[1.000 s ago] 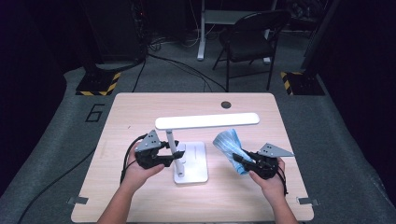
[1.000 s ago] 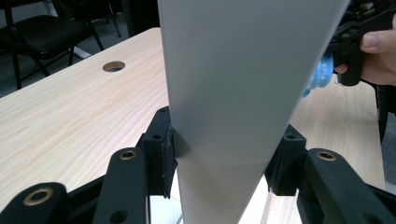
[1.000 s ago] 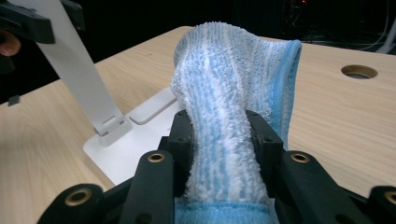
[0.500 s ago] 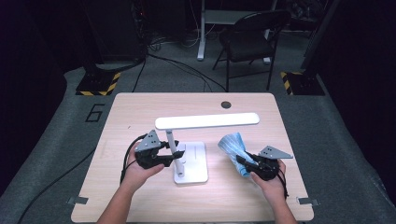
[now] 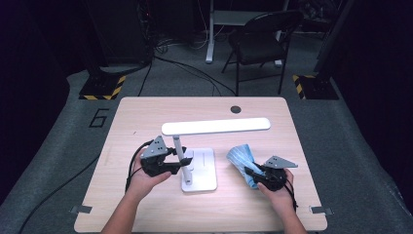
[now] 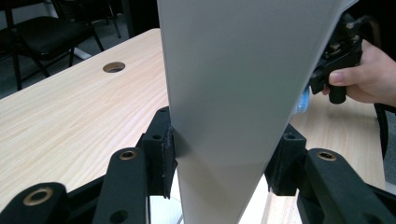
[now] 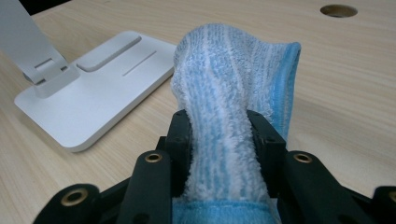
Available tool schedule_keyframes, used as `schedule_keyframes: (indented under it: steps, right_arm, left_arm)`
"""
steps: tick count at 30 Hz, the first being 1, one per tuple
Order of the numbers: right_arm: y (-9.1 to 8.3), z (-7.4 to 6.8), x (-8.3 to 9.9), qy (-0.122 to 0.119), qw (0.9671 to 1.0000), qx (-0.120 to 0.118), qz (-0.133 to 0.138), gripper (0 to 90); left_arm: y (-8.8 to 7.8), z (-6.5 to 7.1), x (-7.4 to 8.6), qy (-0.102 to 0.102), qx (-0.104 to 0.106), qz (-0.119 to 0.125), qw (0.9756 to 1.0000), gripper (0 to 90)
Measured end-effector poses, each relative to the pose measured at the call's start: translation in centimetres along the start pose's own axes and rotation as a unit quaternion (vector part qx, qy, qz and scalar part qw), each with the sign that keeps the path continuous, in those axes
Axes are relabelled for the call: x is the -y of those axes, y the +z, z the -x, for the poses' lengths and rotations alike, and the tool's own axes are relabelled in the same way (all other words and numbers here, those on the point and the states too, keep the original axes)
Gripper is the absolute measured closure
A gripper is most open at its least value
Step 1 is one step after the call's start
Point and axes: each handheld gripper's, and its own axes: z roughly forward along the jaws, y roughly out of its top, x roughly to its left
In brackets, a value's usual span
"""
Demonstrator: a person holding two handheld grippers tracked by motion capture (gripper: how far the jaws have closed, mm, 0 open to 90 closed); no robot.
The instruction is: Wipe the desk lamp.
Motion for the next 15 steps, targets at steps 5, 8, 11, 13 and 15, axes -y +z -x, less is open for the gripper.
schedule_keyframes:
  steps: [5,8,11,13,15]
  right_arm:
    - [0.38,0.26,0.28,-0.005,0.9997,0.017,-0.020,64.0]
    - [0.68,0.47,0.69,0.002,0.9990,0.025,-0.037,61.3]
    - [0.85,0.58,0.82,0.008,0.9990,0.021,-0.039,57.3]
    - [0.93,0.64,0.87,0.010,0.9989,0.020,-0.041,55.5]
    - [0.95,0.58,0.89,0.012,0.9990,0.018,-0.040,53.0]
  left_arm:
    - [-0.04,-0.07,-0.01,-0.002,0.005,0.001,1.0000,52.1]
    - [-0.09,-0.02,-0.03,-0.003,0.006,-0.001,1.0000,51.9]
    - [-0.10,-0.01,-0.03,-0.002,0.006,-0.001,1.0000,51.6]
    - [-0.12,-0.03,-0.05,-0.001,0.007,-0.003,1.0000,51.5]
    - [-0.14,-0.04,-0.07,-0.001,0.007,-0.004,1.0000,51.5]
